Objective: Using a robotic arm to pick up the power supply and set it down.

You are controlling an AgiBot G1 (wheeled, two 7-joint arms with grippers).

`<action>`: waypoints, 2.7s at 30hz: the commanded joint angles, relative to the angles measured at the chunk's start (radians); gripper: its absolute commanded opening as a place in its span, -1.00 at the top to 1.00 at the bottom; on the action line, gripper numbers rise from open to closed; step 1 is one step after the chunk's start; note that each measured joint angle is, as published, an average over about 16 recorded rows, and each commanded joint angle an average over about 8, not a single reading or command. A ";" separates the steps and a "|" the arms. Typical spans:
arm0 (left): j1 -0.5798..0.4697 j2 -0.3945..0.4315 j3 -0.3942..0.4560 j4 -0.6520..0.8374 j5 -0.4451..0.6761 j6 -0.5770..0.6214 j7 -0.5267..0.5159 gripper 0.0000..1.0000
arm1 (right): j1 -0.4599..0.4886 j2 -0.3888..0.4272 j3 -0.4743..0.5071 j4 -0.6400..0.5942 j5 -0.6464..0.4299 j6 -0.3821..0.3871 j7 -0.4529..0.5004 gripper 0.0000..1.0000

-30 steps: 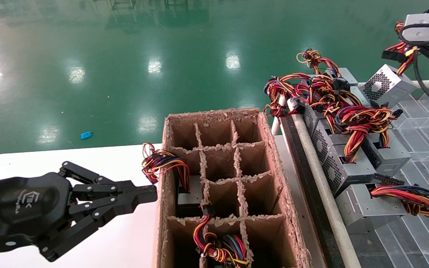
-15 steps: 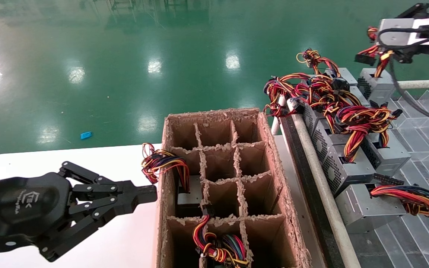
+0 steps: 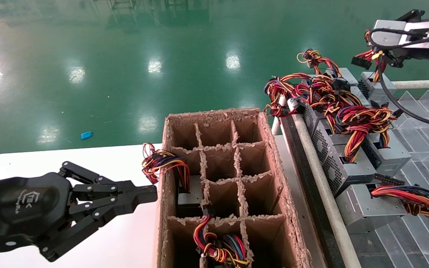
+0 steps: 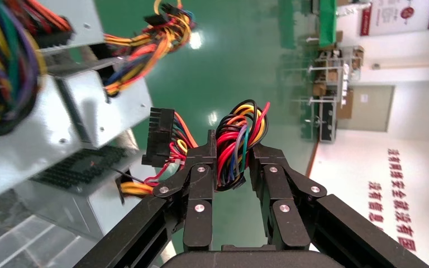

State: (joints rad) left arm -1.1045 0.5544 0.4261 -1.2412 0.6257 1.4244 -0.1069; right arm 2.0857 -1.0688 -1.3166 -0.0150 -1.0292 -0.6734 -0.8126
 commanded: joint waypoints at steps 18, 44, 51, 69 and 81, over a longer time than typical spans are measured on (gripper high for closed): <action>0.000 0.000 0.000 0.000 0.000 0.000 0.000 1.00 | 0.001 0.017 0.088 0.018 0.127 -0.022 0.105 -1.00; 0.000 0.000 0.000 0.000 0.000 0.000 0.000 0.40 | -0.199 0.155 0.403 0.266 0.356 -0.331 0.412 -1.00; 0.000 0.000 0.000 0.000 0.000 0.000 0.000 -1.00 | -0.316 0.198 0.495 0.415 0.348 -0.402 0.497 -1.00; 0.000 0.000 0.000 0.000 0.000 0.000 0.000 -1.00 | -0.617 0.311 0.730 0.798 0.327 -0.584 0.715 -1.00; 0.000 0.000 0.000 0.000 0.000 0.000 0.000 -1.00 | -0.817 0.385 0.886 1.053 0.312 -0.705 0.860 -1.00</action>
State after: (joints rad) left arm -1.1045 0.5544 0.4262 -1.2412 0.6256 1.4243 -0.1069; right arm 1.2680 -0.6834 -0.4305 1.0382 -0.7169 -1.3787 0.0476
